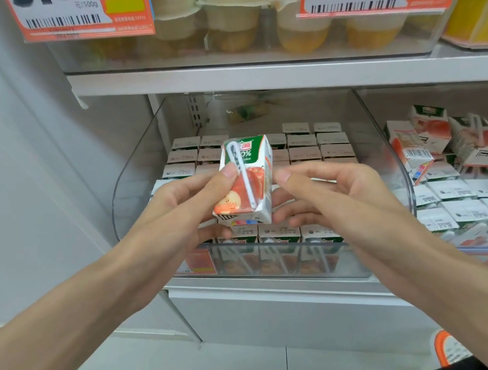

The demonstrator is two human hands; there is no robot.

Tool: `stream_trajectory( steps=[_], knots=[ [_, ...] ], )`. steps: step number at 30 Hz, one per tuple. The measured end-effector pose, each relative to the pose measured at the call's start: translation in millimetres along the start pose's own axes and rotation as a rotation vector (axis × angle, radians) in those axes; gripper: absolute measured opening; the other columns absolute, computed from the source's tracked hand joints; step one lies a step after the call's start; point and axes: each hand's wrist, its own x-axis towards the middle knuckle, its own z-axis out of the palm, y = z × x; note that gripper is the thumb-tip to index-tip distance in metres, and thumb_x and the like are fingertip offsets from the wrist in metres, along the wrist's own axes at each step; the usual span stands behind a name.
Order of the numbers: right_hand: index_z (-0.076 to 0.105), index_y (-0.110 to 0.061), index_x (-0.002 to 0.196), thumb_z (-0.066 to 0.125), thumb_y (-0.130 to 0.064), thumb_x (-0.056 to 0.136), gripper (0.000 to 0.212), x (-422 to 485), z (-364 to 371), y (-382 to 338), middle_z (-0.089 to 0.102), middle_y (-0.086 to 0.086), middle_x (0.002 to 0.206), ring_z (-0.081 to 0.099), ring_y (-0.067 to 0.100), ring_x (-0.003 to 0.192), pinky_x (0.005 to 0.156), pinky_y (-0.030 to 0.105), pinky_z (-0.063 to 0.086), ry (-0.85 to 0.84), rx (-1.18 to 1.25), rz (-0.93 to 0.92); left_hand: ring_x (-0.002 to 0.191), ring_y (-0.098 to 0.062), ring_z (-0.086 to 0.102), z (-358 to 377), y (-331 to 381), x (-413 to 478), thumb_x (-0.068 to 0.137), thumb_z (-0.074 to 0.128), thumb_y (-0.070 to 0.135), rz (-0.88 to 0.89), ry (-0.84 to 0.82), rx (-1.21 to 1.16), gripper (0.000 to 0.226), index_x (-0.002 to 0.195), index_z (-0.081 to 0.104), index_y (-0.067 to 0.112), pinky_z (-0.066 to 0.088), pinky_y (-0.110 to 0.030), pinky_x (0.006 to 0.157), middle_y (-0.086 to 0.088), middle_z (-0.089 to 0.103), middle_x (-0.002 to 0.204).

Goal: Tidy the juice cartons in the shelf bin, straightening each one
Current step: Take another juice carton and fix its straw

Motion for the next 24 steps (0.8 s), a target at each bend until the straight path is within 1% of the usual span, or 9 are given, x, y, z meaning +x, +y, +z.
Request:
stream_trajectory(
  steps=[3, 5, 7, 10, 13, 15, 18, 21, 24],
  knots=[
    [0.081, -0.017, 0.105, 0.079, -0.037, 0.089, 0.026, -0.3, 3.6, 2.2, 0.083, 0.004, 0.090, 0.080, 0.021, 0.083, 0.080, 0.029, 0.061, -0.025, -0.033, 0.055, 0.082, -0.011, 0.066, 0.5, 1.2, -1.0, 0.095, 0.061, 0.049, 0.039, 0.023, 0.025, 0.041, 0.122, 0.078, 0.023, 0.050, -0.027, 0.072, 0.002, 0.078, 0.098],
    [0.078, -0.018, 0.106, 0.077, -0.033, 0.093, 0.020, 0.2, 5.1, 3.2, 0.083, 0.004, 0.090, 0.080, 0.023, 0.085, 0.078, 0.028, 0.060, -0.035, -0.030, 0.081, 0.086, -0.012, 0.067, 0.3, 1.5, -1.5, 0.097, 0.057, 0.049, 0.045, 0.016, 0.015, 0.043, 0.129, 0.074, 0.027, 0.052, -0.025, 0.069, -0.002, 0.079, 0.104],
    [0.077, -0.022, 0.105, 0.071, -0.027, 0.099, 0.009, 0.2, 5.3, 2.4, 0.083, 0.003, 0.090, 0.080, 0.024, 0.087, 0.078, 0.027, 0.062, -0.037, -0.015, 0.097, 0.093, -0.016, 0.069, -0.5, 2.0, -2.1, 0.103, 0.053, 0.043, 0.050, 0.001, -0.007, 0.038, 0.134, 0.072, 0.031, 0.055, -0.023, 0.067, -0.010, 0.078, 0.116],
    [0.076, -0.024, 0.111, 0.062, -0.025, 0.106, 0.015, -0.4, 6.1, 2.2, 0.083, 0.000, 0.093, 0.080, 0.019, 0.092, 0.083, 0.025, 0.062, -0.072, -0.048, 0.096, 0.098, -0.016, 0.071, -0.6, 1.8, -4.2, 0.103, 0.058, 0.031, 0.065, -0.016, 0.013, 0.039, 0.141, 0.064, 0.036, 0.057, -0.023, 0.071, -0.008, 0.078, 0.121],
    [0.077, -0.023, 0.116, 0.053, -0.029, 0.110, 0.025, 0.2, 8.6, 2.3, 0.083, -0.001, 0.101, 0.078, 0.022, 0.098, 0.086, 0.031, 0.064, -0.092, -0.048, 0.092, 0.104, -0.016, 0.075, 1.0, 1.8, -4.5, 0.101, 0.061, 0.032, 0.076, -0.018, 0.028, 0.042, 0.143, 0.061, 0.037, 0.060, -0.028, 0.083, -0.003, 0.078, 0.121],
    [0.078, -0.025, 0.116, 0.057, -0.042, 0.105, 0.029, 0.5, 8.4, 1.6, 0.083, -0.003, 0.104, 0.078, 0.021, 0.099, 0.089, 0.034, 0.062, -0.087, -0.046, 0.098, 0.113, -0.019, 0.075, 2.1, 1.9, -3.8, 0.100, 0.062, 0.035, 0.076, -0.019, 0.033, 0.043, 0.143, 0.061, 0.036, 0.059, -0.037, 0.097, 0.000, 0.077, 0.125],
    [0.078, -0.028, 0.121, 0.066, -0.053, 0.096, 0.038, -0.1, 7.3, 1.9, 0.081, -0.005, 0.111, 0.079, 0.019, 0.101, 0.096, 0.037, 0.061, -0.088, -0.097, 0.095, 0.117, -0.022, 0.074, 3.6, 1.2, -3.6, 0.101, 0.061, 0.035, 0.066, -0.043, 0.035, 0.043, 0.144, 0.060, 0.033, 0.056, -0.042, 0.105, 0.001, 0.076, 0.129],
    [0.071, -0.024, 0.132, 0.073, -0.047, 0.092, 0.046, -0.6, 8.4, 0.6, 0.083, -0.002, 0.103, 0.080, 0.018, 0.094, 0.086, 0.029, 0.064, -0.065, -0.043, 0.127, 0.116, -0.021, 0.074, 4.2, 1.3, -3.3, 0.099, 0.061, 0.037, 0.076, -0.049, 0.041, 0.047, 0.146, 0.057, 0.037, 0.058, -0.039, 0.104, 0.001, 0.076, 0.127],
    [0.057, -0.028, 0.142, 0.078, -0.041, 0.089, 0.058, -0.5, 9.6, -1.5, 0.083, 0.003, 0.090, 0.080, 0.020, 0.081, 0.075, 0.031, 0.064, -0.015, 0.017, 0.158, 0.110, -0.022, 0.076, 3.0, 2.1, -3.4, 0.095, 0.063, 0.041, 0.095, -0.039, 0.028, 0.054, 0.147, 0.051, 0.051, 0.061, -0.031, 0.097, 0.000, 0.078, 0.123]
  ],
)
